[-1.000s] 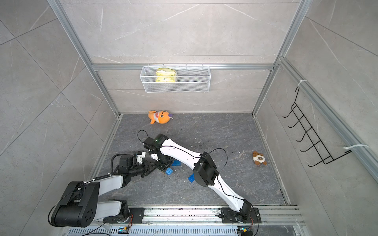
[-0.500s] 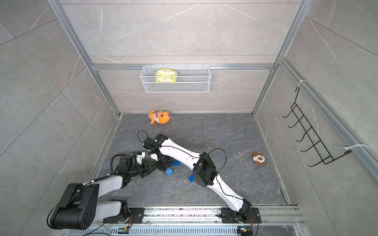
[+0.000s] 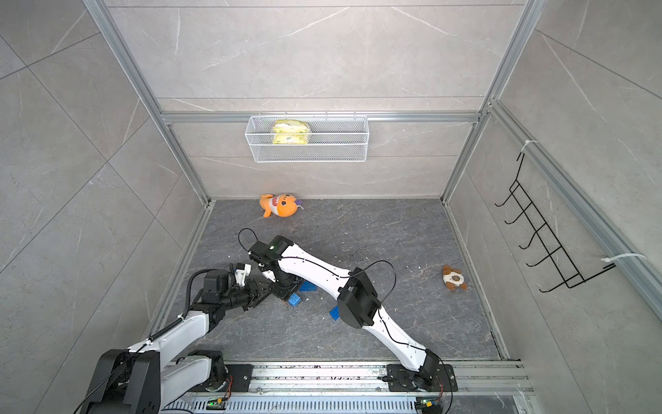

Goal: Assemble a heart with lego
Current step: Assemble the lego brick with the lego brick, then adjust the lego brick at the center of the board.

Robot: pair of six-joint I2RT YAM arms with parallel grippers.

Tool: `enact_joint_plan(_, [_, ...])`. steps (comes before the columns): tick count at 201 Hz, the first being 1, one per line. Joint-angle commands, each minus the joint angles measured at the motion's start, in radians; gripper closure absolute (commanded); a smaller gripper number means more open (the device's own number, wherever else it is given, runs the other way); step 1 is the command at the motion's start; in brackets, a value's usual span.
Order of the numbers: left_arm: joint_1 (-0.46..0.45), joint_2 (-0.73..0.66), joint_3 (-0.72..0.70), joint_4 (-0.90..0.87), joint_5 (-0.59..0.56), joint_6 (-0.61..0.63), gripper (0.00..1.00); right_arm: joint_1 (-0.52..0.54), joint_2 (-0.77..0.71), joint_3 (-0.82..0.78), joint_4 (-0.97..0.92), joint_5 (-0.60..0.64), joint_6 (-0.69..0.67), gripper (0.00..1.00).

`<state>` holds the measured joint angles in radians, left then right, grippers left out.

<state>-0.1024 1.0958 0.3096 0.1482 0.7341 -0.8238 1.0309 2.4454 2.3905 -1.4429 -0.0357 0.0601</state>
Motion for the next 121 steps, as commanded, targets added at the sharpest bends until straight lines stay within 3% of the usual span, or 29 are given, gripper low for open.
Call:
enact_joint_plan(1, [0.004,-0.02,0.056,-0.088,-0.023,0.06,0.52,-0.005,-0.134,-0.083,0.068,0.013,0.023,0.53])
enact_joint_plan(67, [0.012,0.102,0.298,-0.287,-0.133,0.239,0.56,-0.014,-0.474,-0.565,0.387,-0.026,0.076,0.6])
enact_joint_plan(90, [0.012,0.227,0.376,-0.25,-0.07,0.257,0.61,-0.013,-0.532,-0.71,0.498,-0.154,0.123,0.7])
enact_joint_plan(111, [0.01,0.323,0.427,-0.216,-0.012,0.26,0.62,-0.012,-0.547,-0.808,0.613,-0.324,0.151,0.73])
enact_joint_plan(121, [0.008,0.353,0.438,-0.197,0.01,0.254,0.63,-0.008,-0.545,-0.828,0.639,-0.35,0.166,0.73])
